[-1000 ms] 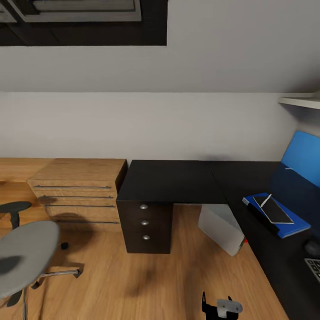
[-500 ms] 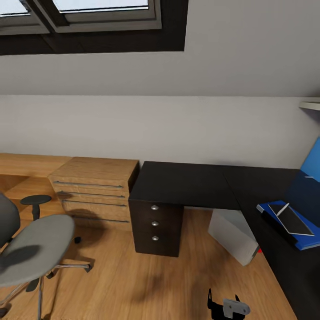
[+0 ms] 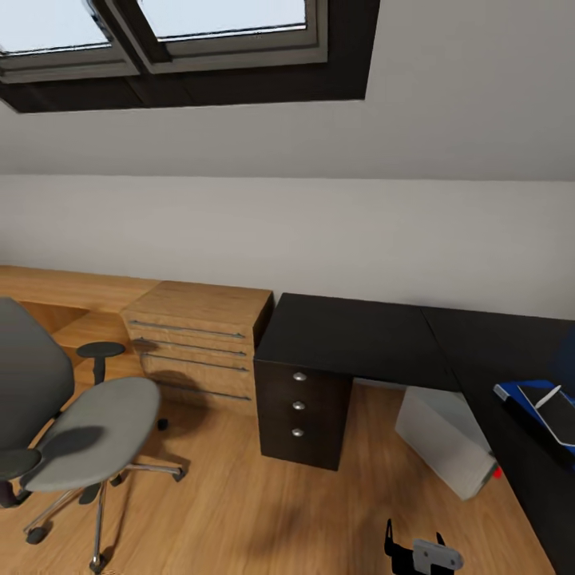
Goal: In the bedroom, organize the workspace by keeping the computer under the desk, ensuring the monitor is on the desk, placing the keyboard on the desk next to the monitor, placing the mouse on the desk next to the keyboard, moving the folder from the swivel chair onto the desk next to the mouse, stacking the notebook on top of the folder with the pen on top of the notebook, and positioning the swivel chair next to the desk.
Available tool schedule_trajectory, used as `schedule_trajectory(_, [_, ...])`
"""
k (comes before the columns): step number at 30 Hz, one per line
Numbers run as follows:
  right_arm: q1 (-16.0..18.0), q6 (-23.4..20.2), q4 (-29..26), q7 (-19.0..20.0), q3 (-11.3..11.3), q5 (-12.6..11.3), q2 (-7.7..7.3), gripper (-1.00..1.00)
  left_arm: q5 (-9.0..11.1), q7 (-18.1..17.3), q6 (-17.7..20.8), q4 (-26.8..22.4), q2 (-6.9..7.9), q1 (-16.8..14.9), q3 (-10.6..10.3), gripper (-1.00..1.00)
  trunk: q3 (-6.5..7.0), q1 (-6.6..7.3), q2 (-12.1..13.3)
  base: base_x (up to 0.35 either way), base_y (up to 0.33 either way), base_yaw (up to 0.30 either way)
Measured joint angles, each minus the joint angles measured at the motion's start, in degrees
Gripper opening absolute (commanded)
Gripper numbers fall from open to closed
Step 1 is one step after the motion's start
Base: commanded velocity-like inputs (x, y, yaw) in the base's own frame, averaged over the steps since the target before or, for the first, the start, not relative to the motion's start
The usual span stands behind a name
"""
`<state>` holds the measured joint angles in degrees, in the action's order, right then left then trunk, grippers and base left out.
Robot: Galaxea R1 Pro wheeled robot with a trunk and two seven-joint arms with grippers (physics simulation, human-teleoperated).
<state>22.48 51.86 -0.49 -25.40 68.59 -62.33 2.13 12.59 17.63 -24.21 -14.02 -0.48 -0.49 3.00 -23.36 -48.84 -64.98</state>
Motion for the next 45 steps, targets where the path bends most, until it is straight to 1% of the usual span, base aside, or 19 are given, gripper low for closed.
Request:
schedule_trajectory(5, [0.0, 0.33, 0.15, -0.02, 0.08, -0.47, -0.57, 1.0, -0.01, 0.0, 0.01, 0.01, 0.0, 0.0, -0.02, 1.0, 0.07, 0.0, 0.0, 0.0, 0.0, 0.272])
schedule_trajectory(8, [0.0, 2.19, 0.22, -0.02, 0.14, -0.53, -0.9, 1.0, -0.02, 0.0, 0.02, 0.02, -0.03, 0.0, -0.04, 1.0, 0.07, 0.0, 0.0, 0.0, 0.0, 0.279])
schedule_trajectory(11, [0.0, 2.68, 0.24, -0.04, 0.16, -0.58, -0.98, 1.0, -0.02, 0.0, 0.05, 0.02, -0.07, 0.0, -0.02, 1.0, 0.07, 0.0, 0.0, 0.0, 0.0, 0.28])
schedule_trajectory(13, [0.0, 2.7, 0.21, -0.1, 0.07, -0.68, -0.87, 1.0, -0.01, 0.0, 0.06, 0.01, -0.12, 0.0, 0.02, 1.0, 0.08, 0.0, 0.0, 0.0, 0.0, 0.234])
schedule_trajectory(14, [0.0, 2.69, 0.18, -1.17, 0.04, -0.78, -0.68, 1.0, 0.0, 0.0, 0.01, 0.01, -0.14, 0.0, 0.11, 1.0, 0.14, 0.0, 0.0, 0.0, 0.0, 0.189])
schedule_trajectory(18, [0.0, 2.64, 0.16, -2.42, 0.12, -0.79, -0.64, 1.0, 0.06, 0.0, 0.05, 0.02, -0.05, 0.0, 0.06, 1.0, 0.41, -0.01, 0.0, -0.045, 0.01, 0.164])
schedule_trajectory(19, [0.0, 2.61, 0.15, -2.5, 0.18, -0.77, -0.62, 1.0, 0.07, 0.0, 0.05, 0.02, -0.06, 0.0, 0.06, 1.0, 0.49, -0.01, 0.0, -0.287, 0.079, 0.048])
schedule_trajectory(20, [-0.01, 2.55, -0.01, -2.64, 0.5, -0.7, -0.3, 1.0, 0.08, 0.01, 0.14, 0.03, -0.09, -0.01, 0.05, 1.0, 0.52, -0.03, 0.0, -0.296, 0.067, 0.03])
schedule_trajectory(23, [-0.01, 2.49, 0.03, -2.62, 0.41, -0.76, 0.04, 1.0, 0.08, 0.0, 0.15, 0.03, -0.12, -0.01, 0.08, 1.0, 0.56, -0.02, 0.0, -0.167, 0.032, 0.029])
schedule_trajectory(31, [0.0, 1.41, 0.09, -2.67, 0.18, -0.78, -0.02, 1.0, 0.1, 0.01, 0.1, 0.02, -0.18, 0.0, 0.13, 1.0, 0.57, 0.0, 0.0, -0.018, 0.003, 0.216])
schedule_trajectory(36, [0.0, -1.9, 0.03, -2.51, 0.31, -0.57, -0.01, 1.0, 0.13, 0.01, 0.24, 0.02, -0.24, 0.0, 0.21, 1.0, 0.57, 0.0, 0.0, -0.001, 0.0, 0.274])
schedule_trajectory(38, [0.0, -2.2, 0.02, -2.49, 0.35, -0.53, -0.01, 1.0, 0.16, 0.04, 0.31, 0.02, -0.43, 0.0, 0.23, 1.0, 0.57, 0.0, 0.0, 0.0, 0.0, 0.28])
schedule_trajectory(41, [0.0, -2.61, 0.0, -2.4, 0.31, -0.5, -0.07, 1.0, 0.23, 0.14, 0.43, 0.02, -1.12, 0.0, 0.2, 1.0, 0.57, 0.0, 0.0, 0.0, 0.0, 0.285])
schedule_trajectory(45, [0.0, -2.7, -0.05, -2.38, 0.27, -0.51, -0.14, 1.0, 0.31, 0.17, 0.58, 0.02, -1.28, 0.0, 0.23, 1.0, 0.57, 0.0, 0.0, 0.0, 0.0, 0.287])
